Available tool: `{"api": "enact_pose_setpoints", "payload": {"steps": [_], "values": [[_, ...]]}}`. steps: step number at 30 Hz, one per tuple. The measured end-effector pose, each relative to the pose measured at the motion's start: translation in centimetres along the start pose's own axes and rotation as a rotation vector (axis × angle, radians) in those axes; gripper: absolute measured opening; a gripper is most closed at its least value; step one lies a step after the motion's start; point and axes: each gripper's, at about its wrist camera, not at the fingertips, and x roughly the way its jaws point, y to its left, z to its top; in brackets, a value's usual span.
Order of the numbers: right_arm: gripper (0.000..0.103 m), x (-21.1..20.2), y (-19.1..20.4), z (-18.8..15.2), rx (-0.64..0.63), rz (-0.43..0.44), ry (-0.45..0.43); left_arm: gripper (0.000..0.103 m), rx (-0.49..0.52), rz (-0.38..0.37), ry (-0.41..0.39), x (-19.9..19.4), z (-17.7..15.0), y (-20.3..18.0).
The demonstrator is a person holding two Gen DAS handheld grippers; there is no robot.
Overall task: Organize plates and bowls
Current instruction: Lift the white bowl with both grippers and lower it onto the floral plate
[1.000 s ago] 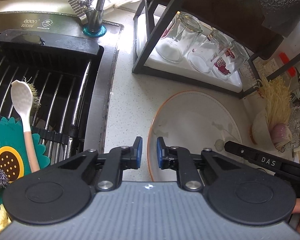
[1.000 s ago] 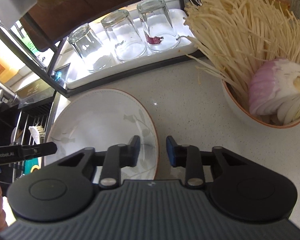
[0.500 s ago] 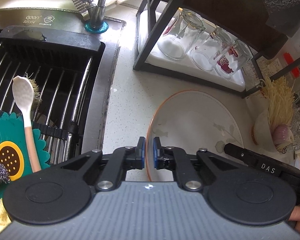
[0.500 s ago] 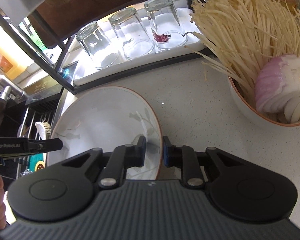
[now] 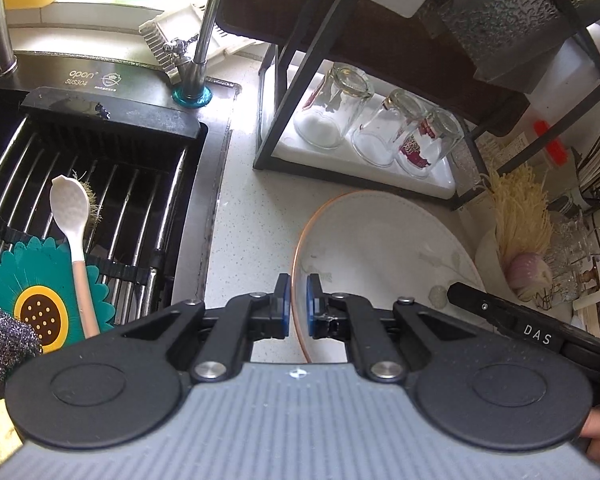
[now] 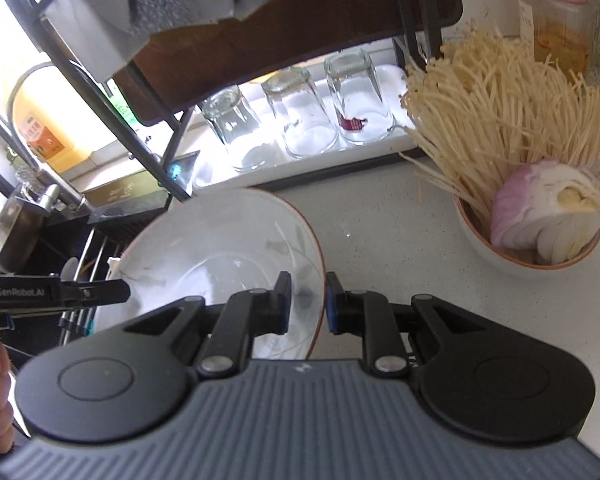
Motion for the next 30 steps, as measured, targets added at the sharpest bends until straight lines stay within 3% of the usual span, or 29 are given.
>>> {"api": "enact_pose_setpoints", "payload": {"steps": [12,30], "values": [[0.02,-5.9,-1.0,-2.7,0.028,0.0,-0.062,0.009,0.039,-0.036,-0.036,-3.7,-3.2,-3.4],[0.02,-13.5,-4.9,-7.9,0.027,-0.04,-0.088,0.009,0.101,-0.073,-0.021,-6.5,-11.1,-9.7]]}}
